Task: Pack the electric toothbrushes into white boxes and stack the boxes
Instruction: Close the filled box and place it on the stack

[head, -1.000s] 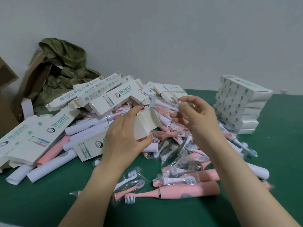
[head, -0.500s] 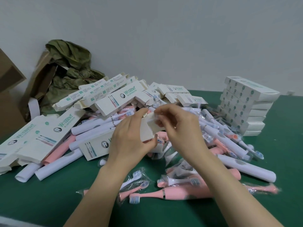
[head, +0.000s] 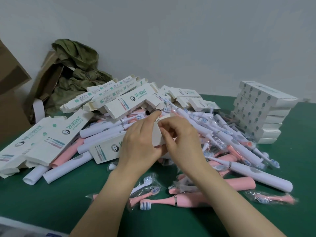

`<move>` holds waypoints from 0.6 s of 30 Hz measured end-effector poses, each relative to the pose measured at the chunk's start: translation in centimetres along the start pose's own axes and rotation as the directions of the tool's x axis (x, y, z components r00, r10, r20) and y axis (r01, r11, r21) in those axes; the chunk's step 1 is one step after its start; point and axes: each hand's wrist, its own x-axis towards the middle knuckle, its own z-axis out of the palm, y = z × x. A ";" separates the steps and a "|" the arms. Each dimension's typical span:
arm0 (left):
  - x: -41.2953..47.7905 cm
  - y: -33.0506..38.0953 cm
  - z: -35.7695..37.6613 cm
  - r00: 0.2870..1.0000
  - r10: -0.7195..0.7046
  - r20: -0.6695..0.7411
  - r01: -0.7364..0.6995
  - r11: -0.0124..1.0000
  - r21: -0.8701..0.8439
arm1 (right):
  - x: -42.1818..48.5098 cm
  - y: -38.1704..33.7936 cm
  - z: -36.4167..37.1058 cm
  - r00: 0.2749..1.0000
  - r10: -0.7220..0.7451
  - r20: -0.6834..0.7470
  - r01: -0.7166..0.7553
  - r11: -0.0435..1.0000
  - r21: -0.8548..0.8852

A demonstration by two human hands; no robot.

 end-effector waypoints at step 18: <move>0.5 -0.2 -0.2 0.970 0.171 0.170 -0.175 0.985 0.009 | 0.2 1.6 -2.2 0.907 0.414 0.083 -0.406 0.804 0.434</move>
